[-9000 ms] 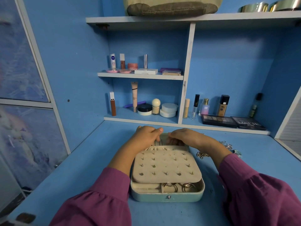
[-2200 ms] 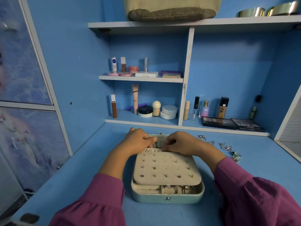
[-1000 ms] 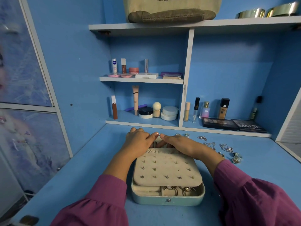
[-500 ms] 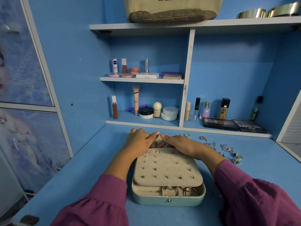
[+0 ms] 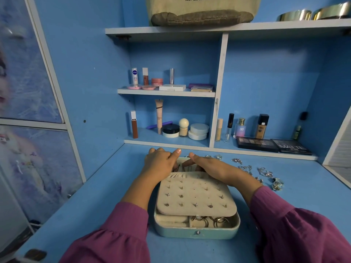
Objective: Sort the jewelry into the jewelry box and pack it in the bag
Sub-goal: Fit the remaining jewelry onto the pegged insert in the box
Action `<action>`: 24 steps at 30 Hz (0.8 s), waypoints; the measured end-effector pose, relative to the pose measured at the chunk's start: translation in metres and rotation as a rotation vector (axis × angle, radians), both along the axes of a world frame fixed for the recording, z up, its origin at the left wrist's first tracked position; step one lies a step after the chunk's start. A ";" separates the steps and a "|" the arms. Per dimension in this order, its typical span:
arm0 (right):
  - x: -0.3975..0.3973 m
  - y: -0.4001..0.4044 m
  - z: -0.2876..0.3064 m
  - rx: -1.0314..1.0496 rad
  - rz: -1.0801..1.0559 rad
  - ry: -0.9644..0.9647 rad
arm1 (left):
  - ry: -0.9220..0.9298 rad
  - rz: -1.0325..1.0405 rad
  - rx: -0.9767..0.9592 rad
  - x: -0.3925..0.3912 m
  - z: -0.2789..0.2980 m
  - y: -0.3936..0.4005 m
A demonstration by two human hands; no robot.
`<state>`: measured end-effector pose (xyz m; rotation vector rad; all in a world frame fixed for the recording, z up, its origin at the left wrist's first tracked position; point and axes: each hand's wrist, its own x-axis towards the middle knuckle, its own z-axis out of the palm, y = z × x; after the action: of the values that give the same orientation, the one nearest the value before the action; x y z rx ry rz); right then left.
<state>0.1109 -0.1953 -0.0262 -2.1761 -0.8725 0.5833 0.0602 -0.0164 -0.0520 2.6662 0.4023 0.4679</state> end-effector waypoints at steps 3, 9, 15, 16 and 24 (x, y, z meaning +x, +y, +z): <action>0.001 0.000 0.000 -0.003 -0.014 0.002 | 0.011 0.000 0.036 0.000 -0.001 0.001; 0.002 0.000 -0.001 0.001 -0.012 0.006 | 0.007 0.010 0.005 0.002 -0.001 0.001; 0.002 0.001 -0.002 -0.014 -0.014 0.004 | 0.060 0.001 0.047 0.001 -0.001 0.000; 0.003 0.001 -0.002 -0.015 -0.015 0.005 | 0.061 -0.002 0.042 0.001 -0.001 0.000; 0.003 0.001 -0.002 -0.027 -0.037 0.013 | 0.050 -0.052 -0.023 0.003 -0.001 -0.001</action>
<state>0.1137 -0.1940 -0.0282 -2.2060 -0.8210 0.5935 0.0630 -0.0170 -0.0534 2.6637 0.3499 0.3797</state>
